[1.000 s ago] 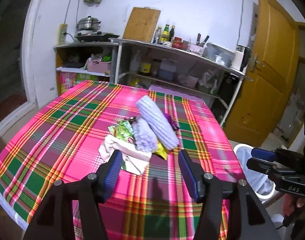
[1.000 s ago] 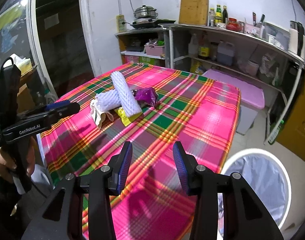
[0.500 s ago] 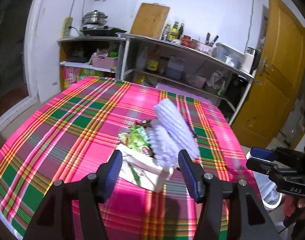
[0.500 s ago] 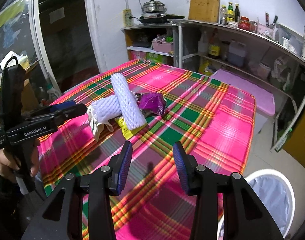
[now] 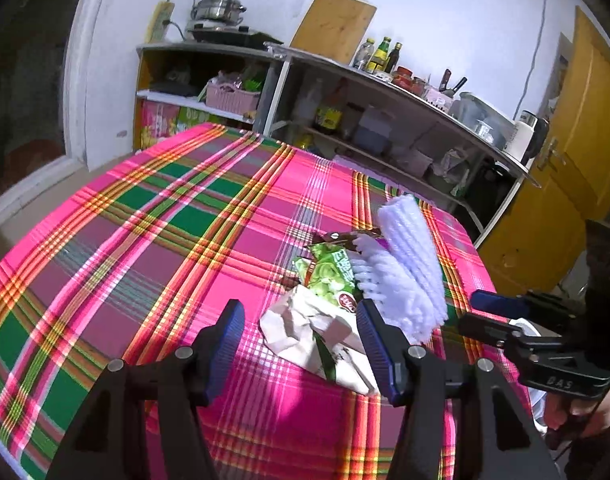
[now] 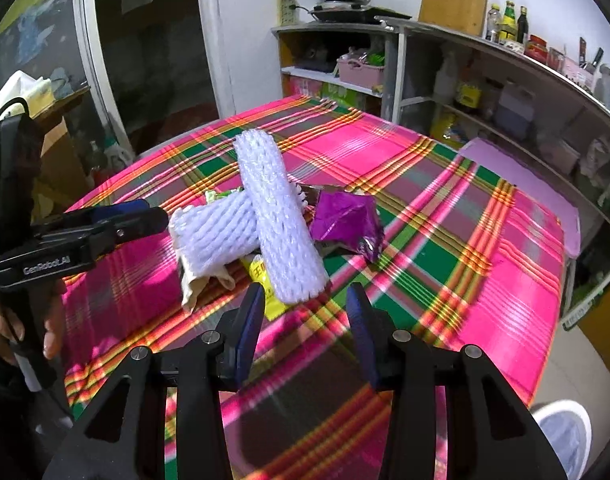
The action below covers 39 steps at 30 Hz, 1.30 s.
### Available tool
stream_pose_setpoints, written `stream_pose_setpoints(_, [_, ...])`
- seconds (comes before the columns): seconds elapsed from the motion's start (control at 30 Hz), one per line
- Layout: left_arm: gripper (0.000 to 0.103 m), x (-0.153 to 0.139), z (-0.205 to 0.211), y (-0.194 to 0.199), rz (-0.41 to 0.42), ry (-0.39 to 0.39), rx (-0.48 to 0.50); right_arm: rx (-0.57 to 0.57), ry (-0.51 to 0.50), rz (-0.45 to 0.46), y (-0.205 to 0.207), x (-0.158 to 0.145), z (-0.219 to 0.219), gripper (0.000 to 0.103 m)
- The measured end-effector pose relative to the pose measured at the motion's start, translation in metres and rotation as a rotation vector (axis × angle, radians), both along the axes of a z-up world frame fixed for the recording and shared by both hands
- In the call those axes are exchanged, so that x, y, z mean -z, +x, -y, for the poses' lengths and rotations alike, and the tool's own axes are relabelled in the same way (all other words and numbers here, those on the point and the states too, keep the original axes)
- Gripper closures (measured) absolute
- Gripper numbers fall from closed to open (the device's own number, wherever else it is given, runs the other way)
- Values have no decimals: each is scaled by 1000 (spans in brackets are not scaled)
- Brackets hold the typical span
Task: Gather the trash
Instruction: 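Grasp the crumpled white paper with the left tool while the right tool grasps a white foam net sleeve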
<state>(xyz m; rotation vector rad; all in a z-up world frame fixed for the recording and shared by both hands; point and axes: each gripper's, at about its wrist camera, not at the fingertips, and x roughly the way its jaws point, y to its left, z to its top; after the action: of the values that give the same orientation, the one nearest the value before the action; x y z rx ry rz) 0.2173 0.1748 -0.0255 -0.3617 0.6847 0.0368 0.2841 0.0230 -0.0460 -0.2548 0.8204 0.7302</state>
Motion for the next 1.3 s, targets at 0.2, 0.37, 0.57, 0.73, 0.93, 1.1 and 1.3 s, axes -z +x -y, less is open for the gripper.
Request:
stream_pose_setpoints(0.2, [45, 6, -10, 13, -29, -45, 5, -17, 3, -38, 19, 12, -18, 60])
stream_pose_setpoints(0.37, [45, 14, -9, 26, -73, -72, 22, -26, -7, -47, 18, 19, -20, 78])
stream_pose_setpoints(0.57, [45, 22, -3, 43, -111, -92, 34, -17, -1, -39, 6, 16, -9, 79])
stream_pose_setpoints(0.73, [45, 25, 0, 40, -120, -97, 35, 15, 12, -30, -7, 10, 9, 79])
stream_pose_setpoints(0.93, [45, 24, 13, 19, -113, -62, 57, 68, 41, -29, -27, 3, 41, 79])
stream_pose_setpoints(1.1, [47, 23, 29, -5, -98, -94, 137, 111, 55, -36, -46, 2, 66, 79])
stream_pose_setpoints(1.3, [46, 23, 69, -15, -94, -108, 309, 161, 68, -47, -65, 3, 91, 79])
